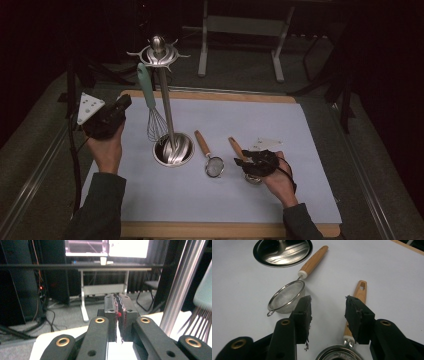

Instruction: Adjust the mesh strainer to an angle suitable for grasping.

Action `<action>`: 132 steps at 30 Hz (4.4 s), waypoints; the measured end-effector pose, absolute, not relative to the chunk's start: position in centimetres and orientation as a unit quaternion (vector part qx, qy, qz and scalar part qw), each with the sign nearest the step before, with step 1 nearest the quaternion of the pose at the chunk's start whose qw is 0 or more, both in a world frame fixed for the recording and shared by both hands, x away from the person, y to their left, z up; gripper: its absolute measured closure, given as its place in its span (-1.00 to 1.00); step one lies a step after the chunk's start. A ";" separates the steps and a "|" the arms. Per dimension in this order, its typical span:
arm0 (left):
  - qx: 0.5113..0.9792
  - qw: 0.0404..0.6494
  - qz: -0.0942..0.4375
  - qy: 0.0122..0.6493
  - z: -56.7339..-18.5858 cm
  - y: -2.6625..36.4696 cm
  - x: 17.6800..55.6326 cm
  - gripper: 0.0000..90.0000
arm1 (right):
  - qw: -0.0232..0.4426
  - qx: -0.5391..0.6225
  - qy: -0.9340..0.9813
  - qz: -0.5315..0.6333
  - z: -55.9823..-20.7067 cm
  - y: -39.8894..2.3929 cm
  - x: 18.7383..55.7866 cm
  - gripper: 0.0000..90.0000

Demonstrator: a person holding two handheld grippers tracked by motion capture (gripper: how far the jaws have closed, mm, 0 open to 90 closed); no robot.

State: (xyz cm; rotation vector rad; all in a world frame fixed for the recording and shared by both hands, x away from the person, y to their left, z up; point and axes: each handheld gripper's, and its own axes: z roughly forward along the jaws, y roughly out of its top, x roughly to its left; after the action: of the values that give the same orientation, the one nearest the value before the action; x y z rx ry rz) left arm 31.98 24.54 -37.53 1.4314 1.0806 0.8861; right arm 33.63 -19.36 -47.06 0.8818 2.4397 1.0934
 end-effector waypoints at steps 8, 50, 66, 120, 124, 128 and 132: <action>0.613 0.530 0.351 0.470 -41.7 24.8 30.7 0.86 | 0.159 0.310 0.856 0.382 -47.1 -19.3 33.6 0.23; 0.689 0.408 0.287 0.526 -53.9 23.9 28.7 0.67 | 0.148 0.320 0.860 0.369 -47.4 -17.5 33.9 0.36; 0.688 0.408 0.299 0.521 -53.9 23.8 28.5 0.62 | 0.122 0.312 0.886 0.321 -47.6 -12.0 37.3 0.37; 0.691 0.405 0.303 0.517 -53.9 23.7 28.4 0.58 | -0.027 0.413 0.885 0.213 -49.8 -9.3 41.9 0.49; 0.690 0.406 0.304 0.517 -53.9 23.7 28.4 0.58 | -0.043 0.420 0.885 0.195 -50.2 -8.7 42.3 0.50; 0.690 0.406 0.303 0.517 -53.9 23.7 28.4 0.58 | -0.043 0.421 0.887 0.183 -50.0 -8.3 42.3 0.54; 0.690 0.406 0.303 0.517 -53.9 23.7 28.4 0.58 | -0.033 0.420 0.886 0.195 -49.6 -8.4 42.1 0.57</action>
State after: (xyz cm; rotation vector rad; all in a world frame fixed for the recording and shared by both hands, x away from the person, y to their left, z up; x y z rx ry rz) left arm 28.43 23.71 -53.92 1.7402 1.3047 0.7649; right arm 42.15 -8.36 -49.61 1.3484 2.8424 0.6264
